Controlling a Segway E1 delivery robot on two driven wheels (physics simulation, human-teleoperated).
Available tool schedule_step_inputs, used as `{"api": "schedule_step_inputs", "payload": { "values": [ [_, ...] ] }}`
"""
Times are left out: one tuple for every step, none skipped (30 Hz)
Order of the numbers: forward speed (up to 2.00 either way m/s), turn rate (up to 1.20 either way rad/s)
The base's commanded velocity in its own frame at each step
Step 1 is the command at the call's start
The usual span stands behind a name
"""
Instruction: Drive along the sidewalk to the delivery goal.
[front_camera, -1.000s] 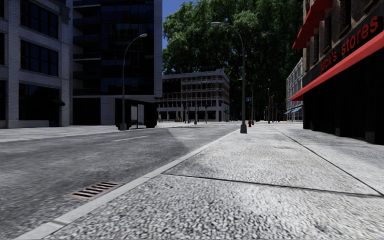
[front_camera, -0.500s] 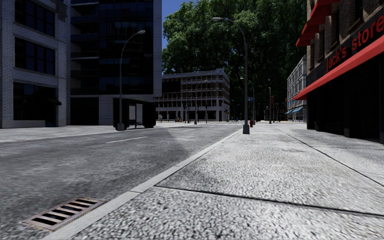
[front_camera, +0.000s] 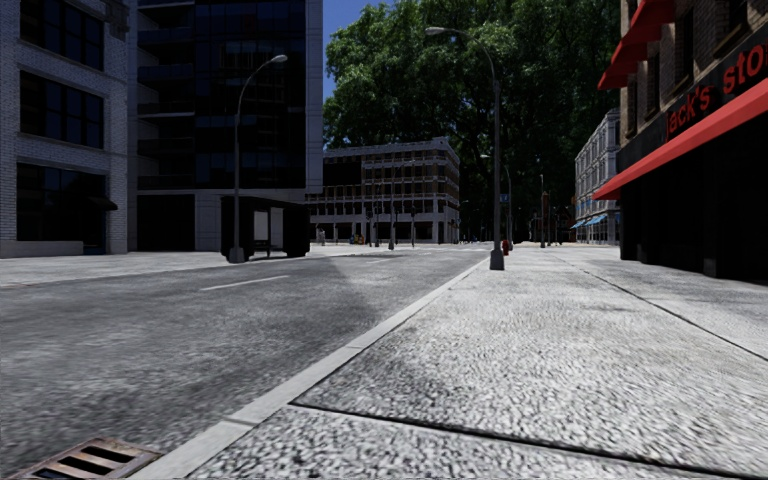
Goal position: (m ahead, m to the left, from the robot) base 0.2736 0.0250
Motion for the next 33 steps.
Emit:
{"api": "schedule_step_inputs", "payload": {
  "values": [
    [0.84, 0.00],
    [0.84, 0.00],
    [0.56, 0.00],
    [0.00, 0.00],
    [0.00, 0.00],
    [0.00, 0.00],
    [0.00, 0.00],
    [0.00, 0.00],
    [0.00, 0.00],
    [0.00, 0.00],
    [0.00, 0.00],
    [0.00, 0.00],
    [0.00, 0.00],
    [0.00, 0.00],
    [0.00, 0.00],
    [0.00, 0.00],
    [0.00, 0.00],
    [0.00, 0.00],
    [0.00, 0.00],
    [0.00, 0.00],
    [0.00, 0.00],
    [0.00, 0.00],
    [0.00, 0.00],
    [0.00, 0.00],
    [0.00, 0.00],
    [0.00, 0.00],
    [0.00, 0.00],
    [0.00, 0.00],
    [0.00, 0.00],
    [0.00, 0.00],
    [0.00, 0.00],
    [0.00, 0.00],
    [0.00, 0.00]
  ]
}}
